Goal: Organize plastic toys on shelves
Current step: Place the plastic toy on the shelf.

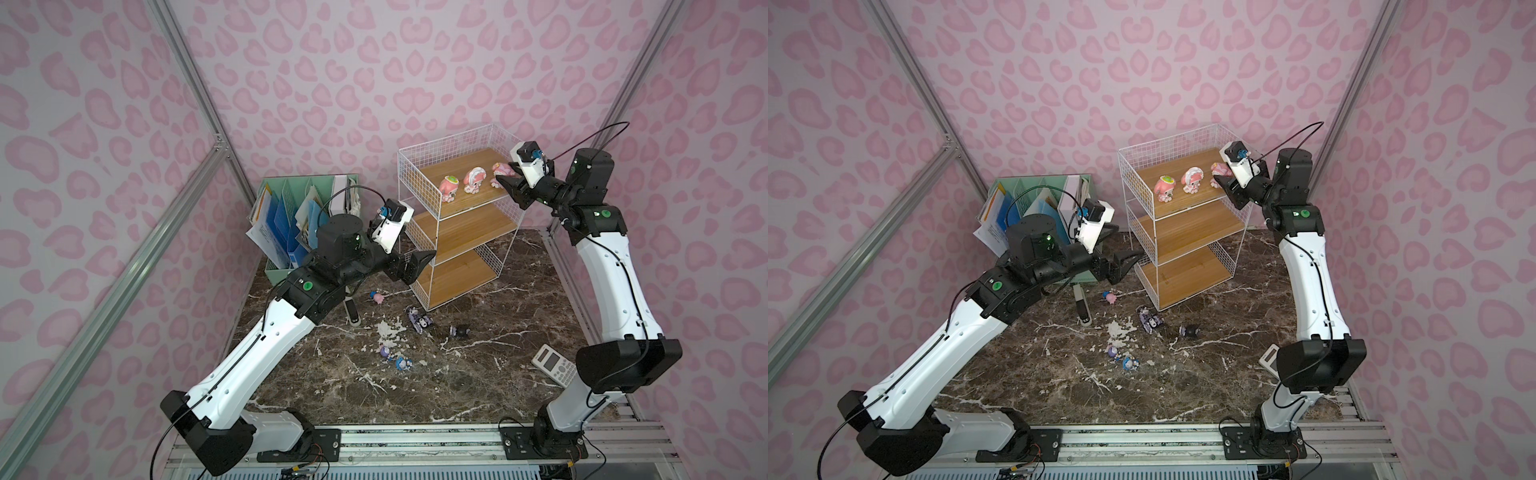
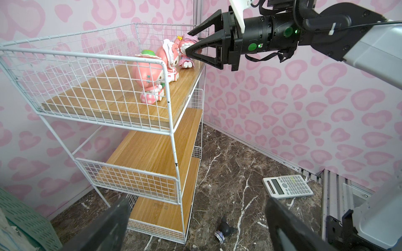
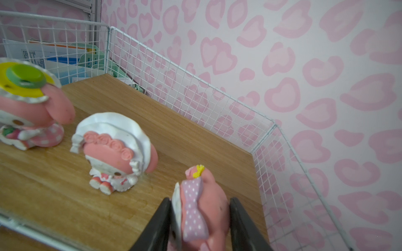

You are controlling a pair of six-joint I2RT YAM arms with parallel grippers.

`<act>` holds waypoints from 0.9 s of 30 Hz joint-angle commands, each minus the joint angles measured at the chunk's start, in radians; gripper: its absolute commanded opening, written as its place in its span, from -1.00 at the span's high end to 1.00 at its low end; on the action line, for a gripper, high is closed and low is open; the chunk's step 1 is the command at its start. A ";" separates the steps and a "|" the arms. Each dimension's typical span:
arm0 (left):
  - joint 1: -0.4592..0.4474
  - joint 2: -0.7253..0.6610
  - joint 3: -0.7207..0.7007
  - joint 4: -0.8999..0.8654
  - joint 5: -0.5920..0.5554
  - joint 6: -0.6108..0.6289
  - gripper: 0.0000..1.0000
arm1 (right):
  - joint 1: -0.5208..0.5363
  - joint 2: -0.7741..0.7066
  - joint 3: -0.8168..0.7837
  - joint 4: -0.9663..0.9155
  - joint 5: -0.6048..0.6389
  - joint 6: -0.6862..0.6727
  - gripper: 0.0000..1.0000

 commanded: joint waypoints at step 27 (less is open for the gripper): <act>0.000 -0.027 -0.007 0.034 0.032 -0.013 -0.97 | -0.050 -0.119 -0.149 0.092 0.017 0.052 -0.47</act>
